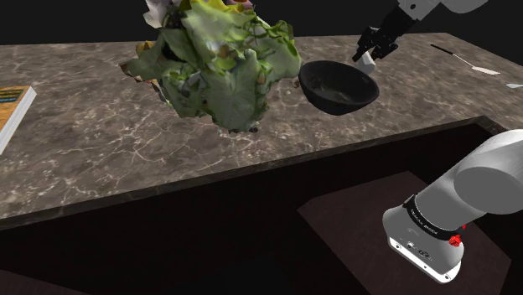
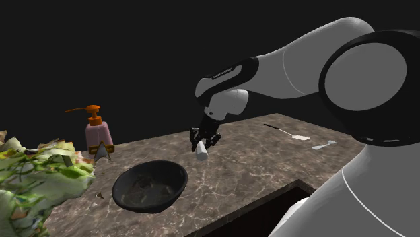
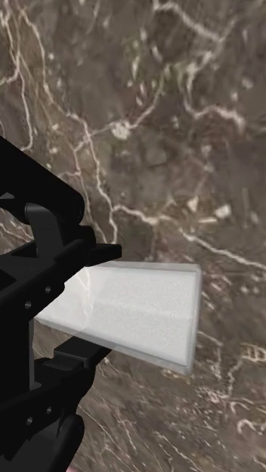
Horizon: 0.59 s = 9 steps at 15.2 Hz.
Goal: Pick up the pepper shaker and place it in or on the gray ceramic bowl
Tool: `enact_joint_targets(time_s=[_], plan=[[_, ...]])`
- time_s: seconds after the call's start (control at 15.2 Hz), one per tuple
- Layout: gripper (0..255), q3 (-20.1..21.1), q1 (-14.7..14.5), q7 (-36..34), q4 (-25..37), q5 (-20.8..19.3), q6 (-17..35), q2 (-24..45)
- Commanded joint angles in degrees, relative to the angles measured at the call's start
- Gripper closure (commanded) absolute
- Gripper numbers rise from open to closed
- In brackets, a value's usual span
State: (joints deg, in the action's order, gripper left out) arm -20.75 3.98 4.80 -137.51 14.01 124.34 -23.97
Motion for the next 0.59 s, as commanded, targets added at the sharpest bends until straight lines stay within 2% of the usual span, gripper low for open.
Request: enact_joint_targets(time_s=[0.0,0.53], plan=[[255,0.0,0.0,0.0,0.0,0.0,0.0,0.0],[255,0.8,0.3,-2.3,4.9,-1.1,-5.9,-1.4]])
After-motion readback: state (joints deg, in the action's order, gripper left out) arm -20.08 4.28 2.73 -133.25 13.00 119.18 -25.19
